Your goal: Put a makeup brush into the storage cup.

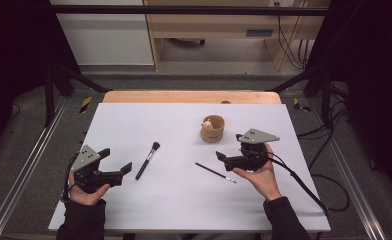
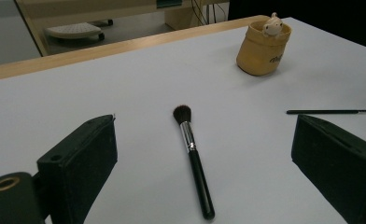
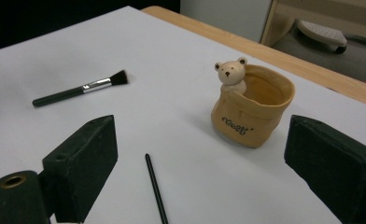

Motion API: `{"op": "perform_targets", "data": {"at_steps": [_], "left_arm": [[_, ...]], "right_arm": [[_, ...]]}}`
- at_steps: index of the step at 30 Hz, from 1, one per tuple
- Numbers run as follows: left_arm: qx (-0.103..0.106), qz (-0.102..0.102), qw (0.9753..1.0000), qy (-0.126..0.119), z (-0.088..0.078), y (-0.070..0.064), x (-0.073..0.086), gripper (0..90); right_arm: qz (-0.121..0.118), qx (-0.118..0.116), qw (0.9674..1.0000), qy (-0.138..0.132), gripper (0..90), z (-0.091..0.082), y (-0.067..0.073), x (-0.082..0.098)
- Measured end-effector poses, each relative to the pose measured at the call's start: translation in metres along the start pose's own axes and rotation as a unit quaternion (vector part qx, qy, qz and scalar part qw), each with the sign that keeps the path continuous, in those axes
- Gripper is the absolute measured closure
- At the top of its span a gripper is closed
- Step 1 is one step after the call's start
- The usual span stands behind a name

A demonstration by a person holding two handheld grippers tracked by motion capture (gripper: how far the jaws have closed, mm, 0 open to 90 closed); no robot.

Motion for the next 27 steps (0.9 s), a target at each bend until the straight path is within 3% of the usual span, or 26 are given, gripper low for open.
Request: {"op": "perform_targets", "data": {"at_steps": [5, 12, 23, 27], "left_arm": [[0.001, -0.001, 1.0000, 0.003, 0.001, 0.000, 0.001, 6.3], [0.001, -0.001, 1.0000, 0.005, 0.003, 0.000, 0.003, 6.3], [0.002, 0.000, 1.0000, 0.005, 0.003, 0.000, 0.003, 6.3], [0.002, 0.001, 1.0000, 0.007, 0.003, 0.000, 0.003, 6.3]], "right_arm": [[-0.013, -0.008, 0.9994, 0.029, 11.3, 0.018, 0.009, 0.007], [-0.019, -0.017, 0.9985, 0.048, 11.2, 0.032, 0.014, 0.014], [-0.024, -0.013, 0.9968, 0.075, 15.6, 0.038, 0.015, 0.026], [-0.030, -0.021, 0.9945, 0.098, 21.1, 0.043, 0.020, 0.035]]}}
Point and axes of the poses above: each handheld gripper's, and its own axes: z roughly forward along the jaws, x roughly out of its underside, y roughly to its left, the point moved 10 cm from there along z, roughly forward along the jaws, and after that the axes turned 7 degrees about x, right-handed, at the moved point
